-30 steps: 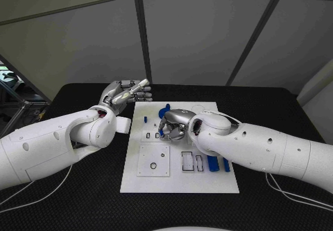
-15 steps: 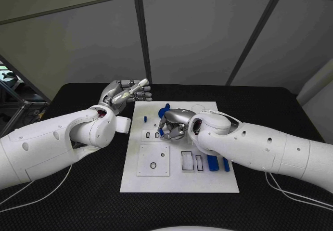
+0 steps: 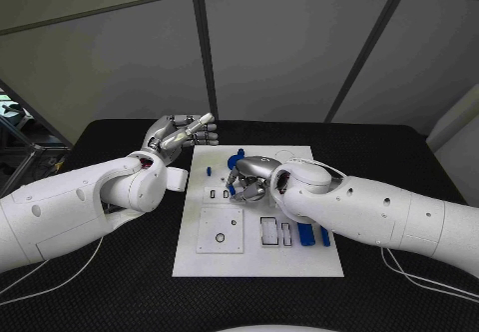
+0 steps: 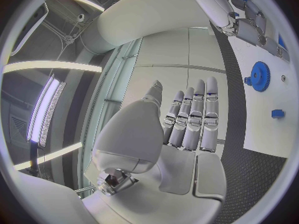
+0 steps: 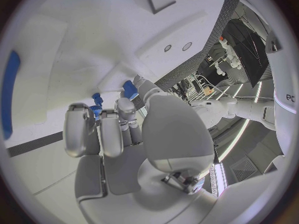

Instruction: Assemble the parts on the task board

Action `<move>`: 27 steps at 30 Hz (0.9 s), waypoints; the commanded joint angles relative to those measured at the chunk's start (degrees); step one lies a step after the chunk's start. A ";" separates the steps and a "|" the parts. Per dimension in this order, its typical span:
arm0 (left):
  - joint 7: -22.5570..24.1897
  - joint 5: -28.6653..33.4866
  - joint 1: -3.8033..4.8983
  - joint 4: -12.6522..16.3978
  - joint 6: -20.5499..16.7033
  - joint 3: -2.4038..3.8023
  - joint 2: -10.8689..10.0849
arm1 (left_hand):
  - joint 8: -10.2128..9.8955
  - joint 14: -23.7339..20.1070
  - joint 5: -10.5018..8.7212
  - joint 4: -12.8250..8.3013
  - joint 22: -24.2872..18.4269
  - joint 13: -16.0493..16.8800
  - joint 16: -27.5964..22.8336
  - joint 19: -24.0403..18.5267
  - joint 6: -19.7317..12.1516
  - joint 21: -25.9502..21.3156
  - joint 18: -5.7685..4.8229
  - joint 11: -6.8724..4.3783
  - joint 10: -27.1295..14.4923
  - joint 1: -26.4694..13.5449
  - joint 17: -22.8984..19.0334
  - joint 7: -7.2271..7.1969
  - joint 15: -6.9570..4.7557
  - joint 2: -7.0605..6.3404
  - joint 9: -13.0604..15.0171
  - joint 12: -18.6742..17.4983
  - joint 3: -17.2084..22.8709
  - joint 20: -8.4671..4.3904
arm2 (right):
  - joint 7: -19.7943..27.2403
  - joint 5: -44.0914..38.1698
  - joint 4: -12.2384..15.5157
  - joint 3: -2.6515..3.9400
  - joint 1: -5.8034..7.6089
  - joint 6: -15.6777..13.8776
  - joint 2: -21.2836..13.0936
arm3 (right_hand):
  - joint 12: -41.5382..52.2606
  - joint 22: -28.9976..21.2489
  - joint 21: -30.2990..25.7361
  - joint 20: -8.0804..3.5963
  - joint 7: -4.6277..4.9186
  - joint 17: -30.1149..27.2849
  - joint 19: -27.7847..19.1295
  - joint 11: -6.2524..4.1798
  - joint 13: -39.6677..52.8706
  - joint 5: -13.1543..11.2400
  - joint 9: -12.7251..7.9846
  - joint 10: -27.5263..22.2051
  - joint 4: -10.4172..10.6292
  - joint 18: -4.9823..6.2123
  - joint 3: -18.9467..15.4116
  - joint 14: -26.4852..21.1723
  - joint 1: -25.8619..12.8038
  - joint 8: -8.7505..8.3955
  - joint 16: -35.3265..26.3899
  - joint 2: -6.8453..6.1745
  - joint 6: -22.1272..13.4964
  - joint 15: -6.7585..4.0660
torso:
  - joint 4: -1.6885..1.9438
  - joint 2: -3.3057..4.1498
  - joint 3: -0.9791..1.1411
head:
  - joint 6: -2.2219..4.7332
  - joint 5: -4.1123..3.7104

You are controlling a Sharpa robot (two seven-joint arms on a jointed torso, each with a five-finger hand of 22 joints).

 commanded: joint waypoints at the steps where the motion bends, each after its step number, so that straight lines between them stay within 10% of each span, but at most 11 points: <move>1: 0.23 -0.28 0.12 0.03 0.53 0.05 0.05 | -0.33 -0.30 -0.31 -0.33 -0.07 0.03 -0.35 -0.21 0.04 -0.08 -0.71 -0.02 -0.18 -0.13 0.07 0.16 -0.06 0.45 0.07 -0.28 -0.09 0.09 | -0.44 -0.36 -0.25 -0.22 -0.23 -0.02 -0.06 | -0.28 -0.11 -0.39 0.45 0.05 4.89 -0.03 0.26 -0.17 0.25 -0.13 -0.33 0.16 -0.15 -0.73 3.75 -0.31 -0.42 -0.20 -0.40 -0.96 0.56 | 0.01 0.00 0.00 | 0.03 -0.02; 9: 0.25 -0.28 0.12 -0.01 0.48 0.05 0.06 | -0.36 -0.30 -0.33 -0.34 -0.08 0.03 -0.44 -0.24 0.05 -0.08 -0.70 -0.01 -0.17 -0.18 0.14 0.17 -0.06 0.47 0.07 -0.28 -0.13 0.10 | 0.75 -0.06 -0.05 -0.22 -0.24 -3.24 -0.18 | -0.78 -0.33 -0.52 0.59 0.21 4.80 -0.17 0.43 -0.73 0.19 -0.17 -0.84 0.56 -0.10 -1.75 3.73 -0.56 -0.59 -0.29 -0.80 -1.73 0.70 | -0.02 -0.02 0.01 | 0.08 -0.10; 18: 0.65 -0.28 0.12 -0.36 1.05 0.05 0.02 | -0.53 -0.04 -0.37 -0.40 -0.08 0.02 -0.46 -0.22 -0.13 -0.01 -0.67 -0.02 -0.23 -0.36 0.33 0.12 -0.10 0.22 0.03 -0.31 -0.36 0.11 | 6.94 2.84 1.43 -0.20 -0.57 -14.04 -1.77 | -0.21 -0.50 -0.61 0.72 0.37 4.64 -0.25 0.56 -0.27 1.52 -0.19 -0.51 0.75 -0.06 -2.58 3.69 -0.02 -0.70 -0.45 -1.03 -2.53 0.82 | -0.07 -0.13 0.03 | 0.51 -0.30; 22: 0.02 -0.38 0.11 -1.02 1.69 0.05 -0.13 | -0.28 4.35 -0.33 -0.53 0.86 0.66 2.09 2.37 0.79 2.13 -0.49 -1.01 2.44 -0.81 2.33 -0.49 -1.37 0.22 0.23 1.13 -0.81 -0.87 | 14.56 8.52 3.65 -0.15 -0.59 -18.68 -4.31 | -0.83 -3.86 -2.29 0.78 0.26 2.73 -2.58 0.50 -0.92 3.36 -0.06 -1.25 0.81 0.68 -3.01 3.17 0.95 -0.38 -1.92 -0.83 -2.65 0.82 | -0.20 -0.38 0.00 | 1.13 -0.27; 27: -2.66 -3.42 0.11 -2.80 2.70 0.05 -0.21 | 1.30 11.81 -0.37 -0.19 3.70 2.58 9.82 8.35 3.53 7.69 -0.44 -3.18 7.77 -1.61 7.32 -2.12 -3.98 0.08 0.82 4.52 -1.49 -3.39 | 18.74 14.73 6.75 0.06 0.15 -16.92 -8.74 | -2.96 -7.70 -4.42 0.74 0.15 -1.00 -5.37 0.38 -2.95 5.09 0.28 -3.25 0.51 1.49 -3.14 1.91 2.17 0.44 -4.97 -0.53 -1.73 0.74 | -0.37 -1.22 0.03 | 1.05 -0.19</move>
